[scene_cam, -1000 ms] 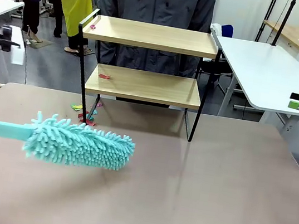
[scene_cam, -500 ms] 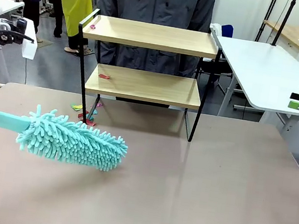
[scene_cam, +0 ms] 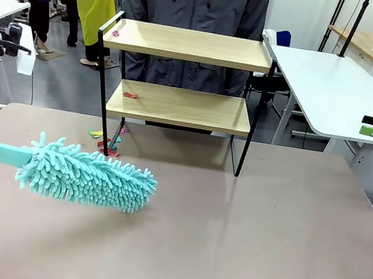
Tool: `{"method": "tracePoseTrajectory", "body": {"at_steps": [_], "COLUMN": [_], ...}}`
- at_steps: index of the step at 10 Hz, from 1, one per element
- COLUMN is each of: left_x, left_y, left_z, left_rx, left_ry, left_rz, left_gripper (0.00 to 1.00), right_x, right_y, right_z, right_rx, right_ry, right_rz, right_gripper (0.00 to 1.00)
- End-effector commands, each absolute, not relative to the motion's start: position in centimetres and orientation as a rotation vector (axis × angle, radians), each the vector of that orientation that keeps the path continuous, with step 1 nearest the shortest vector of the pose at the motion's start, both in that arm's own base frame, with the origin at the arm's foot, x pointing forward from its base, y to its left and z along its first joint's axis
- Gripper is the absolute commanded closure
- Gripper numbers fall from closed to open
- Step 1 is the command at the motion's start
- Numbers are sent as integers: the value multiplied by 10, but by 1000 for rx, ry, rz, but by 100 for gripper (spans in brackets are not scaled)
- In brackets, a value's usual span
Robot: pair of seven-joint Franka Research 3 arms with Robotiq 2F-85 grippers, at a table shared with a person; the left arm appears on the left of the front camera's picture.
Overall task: Clean the shelf.
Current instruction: Hand the Duster back to the human.
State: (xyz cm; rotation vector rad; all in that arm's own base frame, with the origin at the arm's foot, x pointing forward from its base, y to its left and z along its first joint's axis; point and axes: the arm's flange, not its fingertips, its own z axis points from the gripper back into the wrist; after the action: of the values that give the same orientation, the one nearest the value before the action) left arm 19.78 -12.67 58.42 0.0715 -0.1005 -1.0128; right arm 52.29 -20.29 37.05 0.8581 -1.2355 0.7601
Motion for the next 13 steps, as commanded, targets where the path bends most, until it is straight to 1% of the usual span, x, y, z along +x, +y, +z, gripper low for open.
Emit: {"method": "tracePoseTrajectory", "body": {"at_steps": [1, 8, 9, 11, 12, 13], "left_x": [196, 198, 207, 225, 235, 243], "left_y": [-125, -127, -122, -127, -126, -129], "left_z": [583, 584, 581, 568, 564, 553], "left_rx": [56, 71, 79, -5, -17, -90], "left_ry": [-103, -100, -126, -205, -267, -331], "left_rz": [-1011, -1013, -988, -1086, -1086, -1128], "left_gripper": [87, 87, 87, 87, 87, 87], "right_x": [523, 523, 520, 506, 498, 488], "right_y": [-201, -203, -183, -146, -130, -110], "right_z": [374, 370, 399, 453, 478, 494], "right_rx": [856, 858, 901, 993, 1044, 1125], "right_ry": [-1241, -1235, -1191, -1137, -1094, -996], "right_rz": [766, 760, 832, 952, 997, 1023], "right_gripper": [0, 0, 0, 0, 0, 0]}}
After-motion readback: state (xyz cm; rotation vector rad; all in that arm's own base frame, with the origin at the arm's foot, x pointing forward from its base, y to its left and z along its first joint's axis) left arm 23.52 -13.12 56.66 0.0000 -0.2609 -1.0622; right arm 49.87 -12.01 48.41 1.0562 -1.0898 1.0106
